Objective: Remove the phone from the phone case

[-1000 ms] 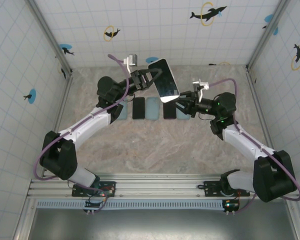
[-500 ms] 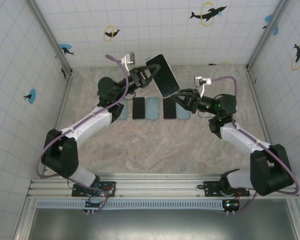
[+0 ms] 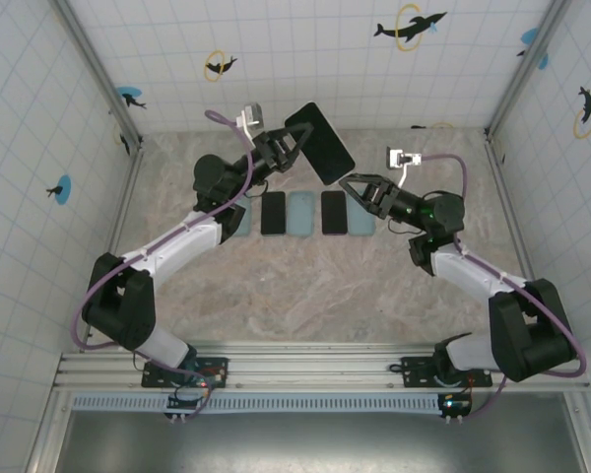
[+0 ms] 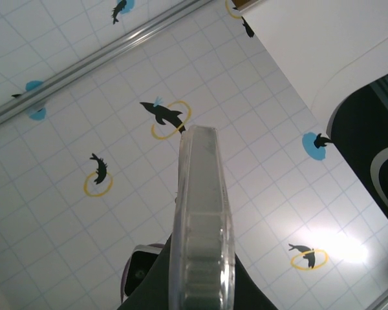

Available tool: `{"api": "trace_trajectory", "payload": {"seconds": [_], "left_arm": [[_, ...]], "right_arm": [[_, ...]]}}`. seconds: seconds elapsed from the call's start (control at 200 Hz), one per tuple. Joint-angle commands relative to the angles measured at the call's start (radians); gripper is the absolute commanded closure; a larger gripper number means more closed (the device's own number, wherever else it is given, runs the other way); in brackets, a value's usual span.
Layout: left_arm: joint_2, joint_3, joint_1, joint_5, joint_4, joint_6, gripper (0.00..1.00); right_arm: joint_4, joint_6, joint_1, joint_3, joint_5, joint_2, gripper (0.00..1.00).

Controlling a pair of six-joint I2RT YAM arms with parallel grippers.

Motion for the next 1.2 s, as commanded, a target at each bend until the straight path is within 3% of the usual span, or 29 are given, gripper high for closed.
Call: {"api": "trace_trajectory", "payload": {"seconds": [0.0,0.385,0.465,0.661,0.916,1.196], "left_arm": [[-0.015,-0.020,-0.056,0.127,0.032,-0.014,1.00],[-0.004,-0.013,-0.113,0.059,-0.023,0.052,1.00],[-0.001,-0.008,-0.121,0.045,-0.039,0.065,1.00],[0.004,0.000,-0.140,0.020,-0.098,0.116,1.00],[-0.012,-0.007,-0.126,-0.034,-0.144,0.155,1.00],[-0.022,-0.002,-0.067,-0.083,-0.136,0.140,1.00]], "right_arm": [[0.037,0.080,0.001,0.009,0.195,0.020,0.67],[-0.224,-0.029,0.069,0.026,0.372,-0.026,0.67],[-0.252,-0.058,0.083,0.023,0.446,-0.041,0.67],[-0.285,-0.111,0.095,0.050,0.483,-0.049,0.68],[-0.324,-0.155,0.055,0.043,0.419,-0.082,0.68],[-0.411,-0.213,-0.050,-0.045,0.211,-0.206,0.66]]}}
